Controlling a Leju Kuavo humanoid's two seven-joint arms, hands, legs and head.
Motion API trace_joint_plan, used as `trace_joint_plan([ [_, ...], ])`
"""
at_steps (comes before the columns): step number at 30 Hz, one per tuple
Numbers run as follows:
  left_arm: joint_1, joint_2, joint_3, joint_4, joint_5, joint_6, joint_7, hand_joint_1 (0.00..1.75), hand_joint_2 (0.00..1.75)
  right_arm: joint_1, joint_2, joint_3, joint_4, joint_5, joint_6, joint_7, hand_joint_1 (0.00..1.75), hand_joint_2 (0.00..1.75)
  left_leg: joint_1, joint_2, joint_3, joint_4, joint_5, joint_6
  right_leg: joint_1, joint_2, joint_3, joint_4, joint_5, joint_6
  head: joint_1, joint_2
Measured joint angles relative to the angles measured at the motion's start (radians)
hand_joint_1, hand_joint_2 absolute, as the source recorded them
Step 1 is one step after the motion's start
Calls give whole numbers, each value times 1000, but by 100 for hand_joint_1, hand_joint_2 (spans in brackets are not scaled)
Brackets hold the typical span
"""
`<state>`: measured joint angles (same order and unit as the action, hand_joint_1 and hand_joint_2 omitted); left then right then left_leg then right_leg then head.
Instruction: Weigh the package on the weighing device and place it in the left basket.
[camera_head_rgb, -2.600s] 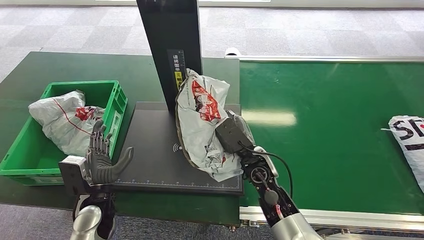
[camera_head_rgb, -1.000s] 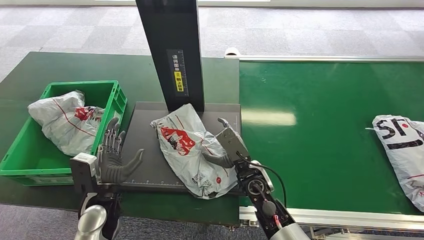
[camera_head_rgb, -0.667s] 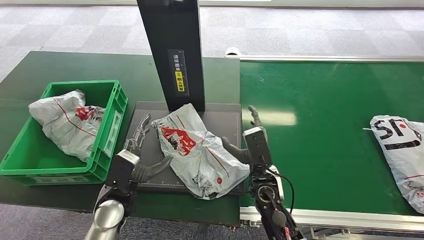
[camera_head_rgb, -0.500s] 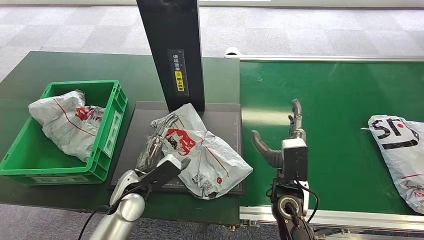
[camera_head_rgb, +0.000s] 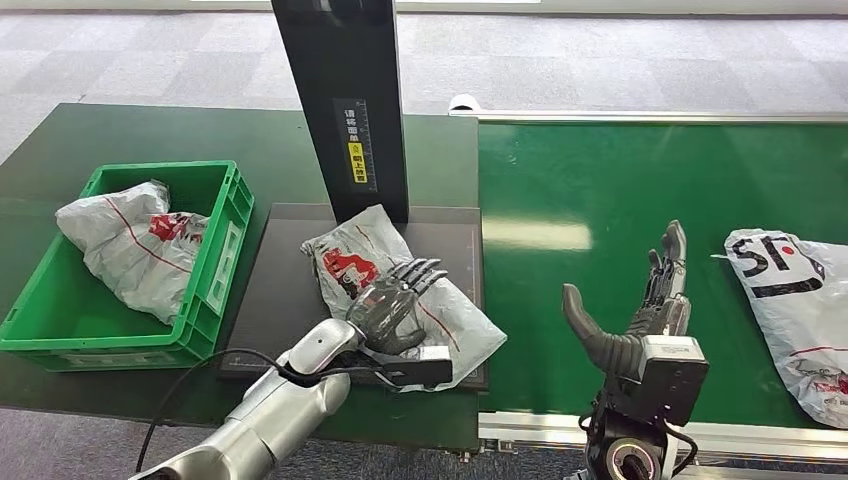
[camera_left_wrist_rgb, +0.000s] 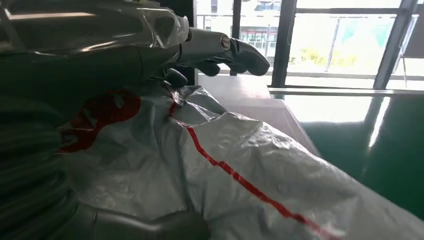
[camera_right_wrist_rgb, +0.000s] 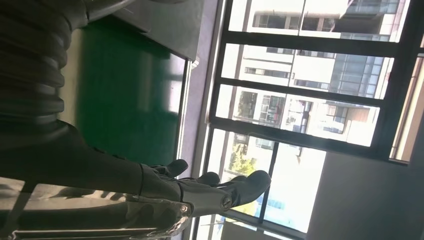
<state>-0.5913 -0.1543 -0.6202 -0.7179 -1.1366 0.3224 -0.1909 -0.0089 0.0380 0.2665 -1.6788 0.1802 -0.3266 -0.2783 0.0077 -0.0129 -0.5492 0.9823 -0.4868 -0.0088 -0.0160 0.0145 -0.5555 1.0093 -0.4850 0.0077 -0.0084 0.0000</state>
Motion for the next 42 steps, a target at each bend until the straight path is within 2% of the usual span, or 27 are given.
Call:
trace_joint_plan([
  [7,-40,-11,-53,84,-8,-12,-8,175,175,27,-1,-16,-19,-3,-3,-9,0,175,0,0,2,0,0,0,0,0,3,0,0,0,0,0],
  [12,-40,-6,-54,83,19,29,-28,175,175,40,-1,-22,-23,-3,-12,-9,0,175,0,0,3,0,1,0,0,0,3,0,1,0,0,0],
  [28,-34,9,-53,50,19,44,-17,175,175,44,0,-26,-23,-3,-15,-12,0,175,0,0,2,0,1,0,0,0,2,0,1,1,0,0],
  [31,-24,26,-42,-19,37,97,-15,175,175,44,0,-29,-23,-3,-25,-12,0,175,0,0,1,0,1,0,0,0,2,0,1,0,0,0],
  [34,-7,48,-12,-143,78,153,-20,175,175,51,0,-37,-23,-2,-43,-12,0,175,0,0,0,0,1,0,0,0,1,0,1,0,0,0],
  [42,61,125,115,-619,168,228,-23,175,175,95,-2,-64,-37,6,-96,-19,0,175,0,0,-2,0,1,0,0,0,-2,0,0,0,0,0],
])
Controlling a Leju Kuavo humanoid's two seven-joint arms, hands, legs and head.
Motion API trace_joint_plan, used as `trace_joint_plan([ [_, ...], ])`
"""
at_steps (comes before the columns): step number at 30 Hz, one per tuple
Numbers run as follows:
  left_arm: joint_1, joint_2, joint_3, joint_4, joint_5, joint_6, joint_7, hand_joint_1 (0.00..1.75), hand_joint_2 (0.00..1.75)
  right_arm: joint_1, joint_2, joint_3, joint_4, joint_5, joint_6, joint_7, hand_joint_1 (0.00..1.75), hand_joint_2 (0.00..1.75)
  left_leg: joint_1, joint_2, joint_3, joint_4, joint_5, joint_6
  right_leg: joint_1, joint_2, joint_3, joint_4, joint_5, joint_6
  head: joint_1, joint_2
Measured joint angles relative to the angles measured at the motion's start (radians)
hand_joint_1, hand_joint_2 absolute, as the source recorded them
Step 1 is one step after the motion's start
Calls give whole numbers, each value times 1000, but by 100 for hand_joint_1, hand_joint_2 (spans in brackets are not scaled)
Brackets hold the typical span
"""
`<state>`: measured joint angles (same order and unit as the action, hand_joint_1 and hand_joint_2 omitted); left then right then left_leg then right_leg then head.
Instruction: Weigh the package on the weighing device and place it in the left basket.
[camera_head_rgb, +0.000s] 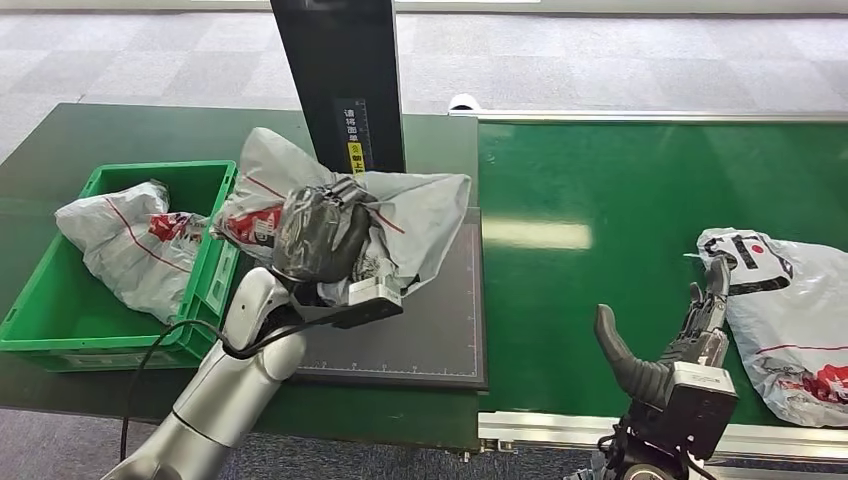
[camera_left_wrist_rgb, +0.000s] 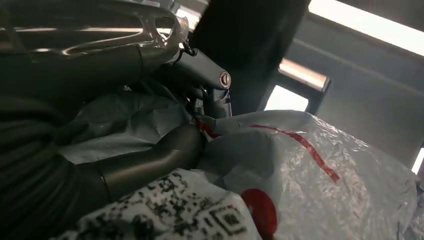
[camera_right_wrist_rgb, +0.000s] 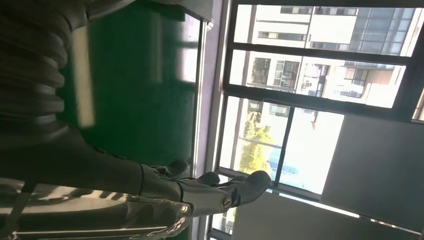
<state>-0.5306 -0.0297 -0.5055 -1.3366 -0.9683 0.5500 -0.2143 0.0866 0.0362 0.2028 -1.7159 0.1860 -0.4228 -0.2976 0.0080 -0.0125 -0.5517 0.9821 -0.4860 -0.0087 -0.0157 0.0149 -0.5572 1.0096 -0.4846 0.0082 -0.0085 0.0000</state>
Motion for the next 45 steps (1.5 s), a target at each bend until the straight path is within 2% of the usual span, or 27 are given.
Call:
trace_joint_plan([
  [3,17,23,71,-126,-19,54,39,175,175,11,-1,-4,-2,2,-10,-6,0,175,0,0,0,0,0,0,0,0,0,0,0,0,0,0],
  [6,-12,51,192,-140,-7,44,100,175,175,15,-2,-4,-2,7,-8,-2,0,175,0,1,0,0,1,-1,0,0,0,0,0,0,0,0],
  [8,-53,76,286,-76,23,31,114,175,175,17,-2,-3,-2,11,0,6,0,175,1,1,1,-1,2,-2,1,0,0,0,1,-2,0,0],
  [11,-120,128,421,96,38,5,133,175,175,17,-2,2,-2,12,17,17,0,175,2,2,1,-1,3,-3,2,1,-1,1,2,-4,0,0],
  [14,-179,189,509,296,-3,-3,154,175,175,18,-1,9,-2,12,30,27,0,175,3,3,1,-1,4,-4,3,3,-1,1,3,-4,0,0],
  [18,-232,278,561,541,-114,-12,240,175,175,20,-1,21,-2,11,42,38,0,175,3,5,0,-1,4,-4,3,5,-3,2,3,-4,0,0],
  [21,-251,324,575,663,-150,-16,270,175,175,21,-1,26,-2,10,45,42,0,175,3,5,-2,-1,4,-4,3,4,-4,2,3,-4,0,0],
  [28,-272,367,586,793,-171,-18,291,175,175,20,0,29,-2,9,50,47,0,175,3,3,-3,-1,4,-4,3,4,-5,1,3,-4,0,0],
  [32,-276,388,588,829,-194,-42,328,0,175,19,2,31,-1,8,56,50,0,175,3,3,-3,-1,4,-4,3,4,-5,1,3,-4,0,0],
  [39,-276,402,611,848,-190,-21,271,0,175,17,10,36,3,21,62,65,0,175,3,2,-3,-1,4,-4,4,3,-5,1,2,-4,0,0],
  [45,-276,365,621,759,-94,-54,184,0,175,16,18,38,9,28,62,70,0,175,3,1,-3,0,4,-4,3,2,-5,1,3,-4,1,0],
])
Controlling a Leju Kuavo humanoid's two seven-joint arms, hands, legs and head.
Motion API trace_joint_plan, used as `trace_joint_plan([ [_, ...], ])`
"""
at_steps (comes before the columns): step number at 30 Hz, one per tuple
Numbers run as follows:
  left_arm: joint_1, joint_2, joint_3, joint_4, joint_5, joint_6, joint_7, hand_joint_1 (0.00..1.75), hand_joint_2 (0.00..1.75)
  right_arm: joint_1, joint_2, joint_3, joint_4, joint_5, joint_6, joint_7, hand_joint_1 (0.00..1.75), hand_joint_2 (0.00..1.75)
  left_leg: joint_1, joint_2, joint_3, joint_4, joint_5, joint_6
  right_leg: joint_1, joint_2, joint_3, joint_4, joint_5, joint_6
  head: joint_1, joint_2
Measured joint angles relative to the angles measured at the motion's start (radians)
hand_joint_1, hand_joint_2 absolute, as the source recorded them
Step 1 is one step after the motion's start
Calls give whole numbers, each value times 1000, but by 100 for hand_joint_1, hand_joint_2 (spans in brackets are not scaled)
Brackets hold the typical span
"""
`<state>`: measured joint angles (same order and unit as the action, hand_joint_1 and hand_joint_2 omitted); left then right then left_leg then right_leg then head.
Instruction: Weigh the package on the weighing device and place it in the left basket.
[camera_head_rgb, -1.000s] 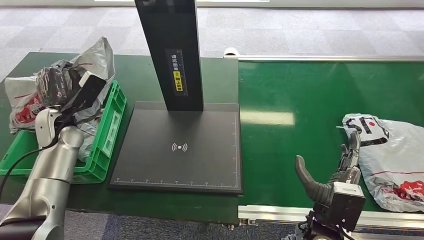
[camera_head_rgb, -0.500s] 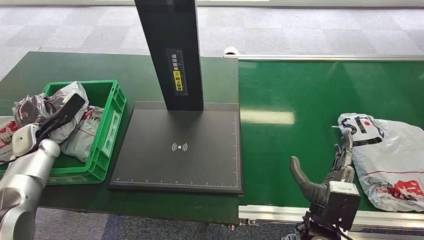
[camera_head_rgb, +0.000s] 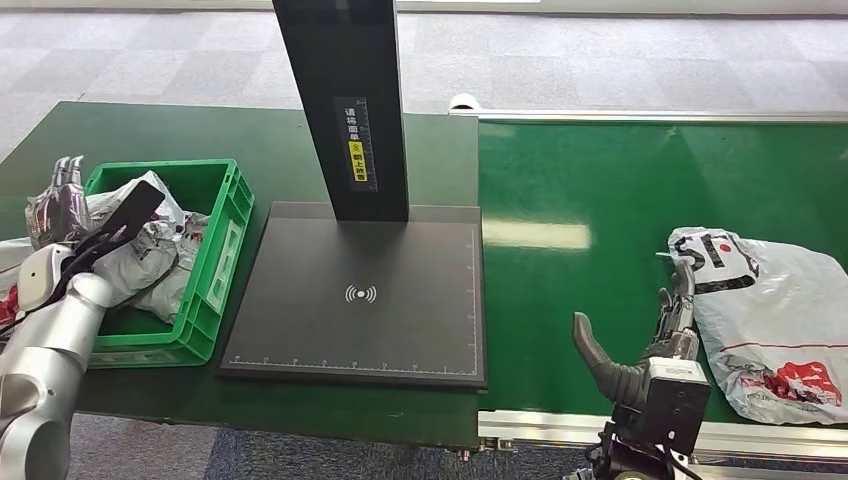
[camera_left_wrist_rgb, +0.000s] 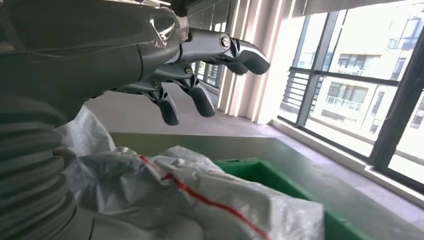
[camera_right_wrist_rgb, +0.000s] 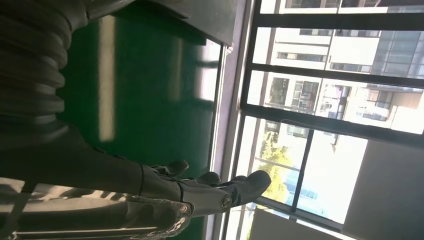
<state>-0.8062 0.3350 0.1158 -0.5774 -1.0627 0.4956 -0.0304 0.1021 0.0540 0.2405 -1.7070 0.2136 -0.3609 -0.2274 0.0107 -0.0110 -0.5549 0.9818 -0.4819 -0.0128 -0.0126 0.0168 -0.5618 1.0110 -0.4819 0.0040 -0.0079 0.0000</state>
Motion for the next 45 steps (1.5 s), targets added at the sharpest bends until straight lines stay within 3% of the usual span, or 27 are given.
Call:
trace_joint_plan([
  [10,-1,-31,0,-110,76,-35,-19,0,175,-7,4,7,4,-1,0,-10,0,175,0,0,0,0,0,0,0,1,-1,0,0,0,0,0],
  [12,15,-59,10,-270,438,-257,-20,0,175,-33,5,11,-3,2,7,-12,0,175,0,1,0,0,0,0,0,1,0,0,0,0,0,0],
  [14,68,-89,19,-473,955,-511,-15,0,175,-58,6,13,-8,5,17,-6,0,175,-1,3,0,0,-1,0,0,3,0,0,0,0,0,0],
  [17,220,-115,13,-676,1467,-634,-29,0,175,-62,5,13,-6,8,26,10,0,175,-1,8,3,0,-3,-1,-1,8,0,0,0,0,0,0],
  [19,348,-152,-8,-783,1613,-646,-73,0,175,-50,4,11,-2,17,30,34,0,175,-2,7,4,0,-5,-1,-2,8,0,-1,-2,1,0,0],
  [21,476,-205,-59,-857,1557,-570,-163,0,175,-25,4,9,4,19,29,41,0,175,-2,4,3,0,-6,0,-3,5,0,-1,-4,2,0,0],
  [24,629,-287,-167,-914,1285,-426,-251,0,175,7,4,6,12,21,39,45,0,175,-2,1,0,0,-7,0,-3,3,0,-1,-4,2,0,0],
  [29,775,-378,-317,-933,1166,-371,-326,0,175,18,4,6,52,-35,105,32,0,175,-2,1,1,0,-7,0,-3,3,0,-2,-4,2,0,0],
  [35,841,-413,-402,-959,1148,-403,-299,0,175,21,4,6,97,-74,129,-24,0,175,-1,0,2,0,-7,0,-2,2,1,-1,-4,2,0,0],
  [45,861,-415,-412,-965,1188,-433,-307,0,175,20,4,7,121,-75,130,-35,0,175,-1,0,2,0,-6,0,-2,2,1,-1,-4,2,0,0],
])
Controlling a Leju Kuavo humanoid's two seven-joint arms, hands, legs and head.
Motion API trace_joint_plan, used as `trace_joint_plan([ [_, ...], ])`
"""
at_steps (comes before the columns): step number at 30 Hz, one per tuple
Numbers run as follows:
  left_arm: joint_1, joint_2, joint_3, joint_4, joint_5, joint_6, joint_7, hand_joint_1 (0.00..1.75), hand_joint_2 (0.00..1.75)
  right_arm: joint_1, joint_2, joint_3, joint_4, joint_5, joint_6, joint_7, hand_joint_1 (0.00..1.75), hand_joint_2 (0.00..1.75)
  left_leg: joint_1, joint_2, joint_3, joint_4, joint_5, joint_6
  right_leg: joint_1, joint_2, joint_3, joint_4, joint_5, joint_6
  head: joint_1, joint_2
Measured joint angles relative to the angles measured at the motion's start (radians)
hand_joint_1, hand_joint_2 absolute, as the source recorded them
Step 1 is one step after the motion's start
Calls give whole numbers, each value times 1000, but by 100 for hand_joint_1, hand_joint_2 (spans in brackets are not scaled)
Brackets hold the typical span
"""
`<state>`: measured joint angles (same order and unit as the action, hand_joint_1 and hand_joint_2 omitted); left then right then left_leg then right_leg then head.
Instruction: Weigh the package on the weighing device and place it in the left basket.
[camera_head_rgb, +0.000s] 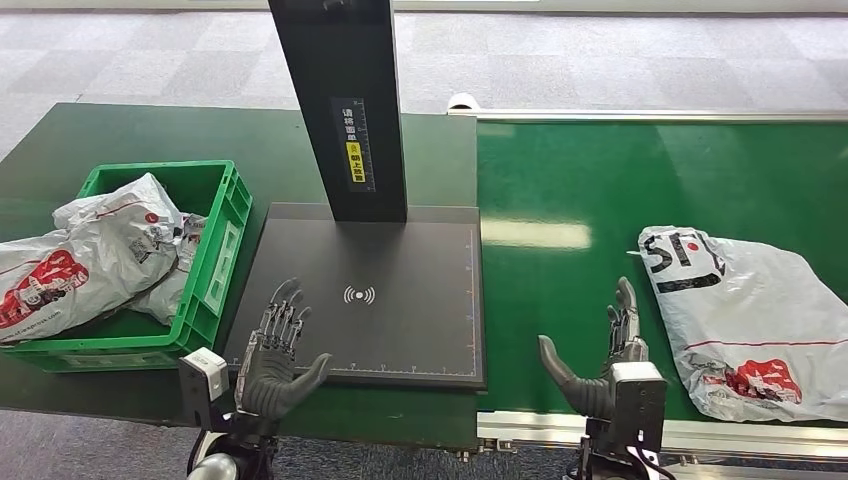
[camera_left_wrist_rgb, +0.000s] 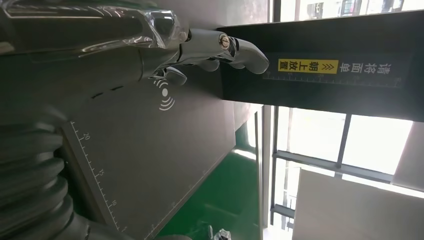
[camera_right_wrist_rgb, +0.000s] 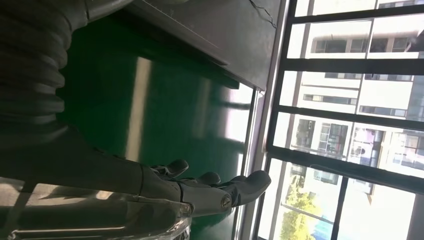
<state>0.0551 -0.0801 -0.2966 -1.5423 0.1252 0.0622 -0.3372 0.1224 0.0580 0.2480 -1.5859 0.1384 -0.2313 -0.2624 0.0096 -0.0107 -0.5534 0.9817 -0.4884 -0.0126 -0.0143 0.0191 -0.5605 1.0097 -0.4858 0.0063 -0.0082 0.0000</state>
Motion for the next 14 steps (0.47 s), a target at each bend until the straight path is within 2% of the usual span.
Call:
trace_joint_plan([
  [14,15,-1,0,-19,3,-20,-25,0,175,0,-1,0,8,0,0,2,0,175,0,0,0,0,0,0,0,0,0,0,0,0,0,0],
])
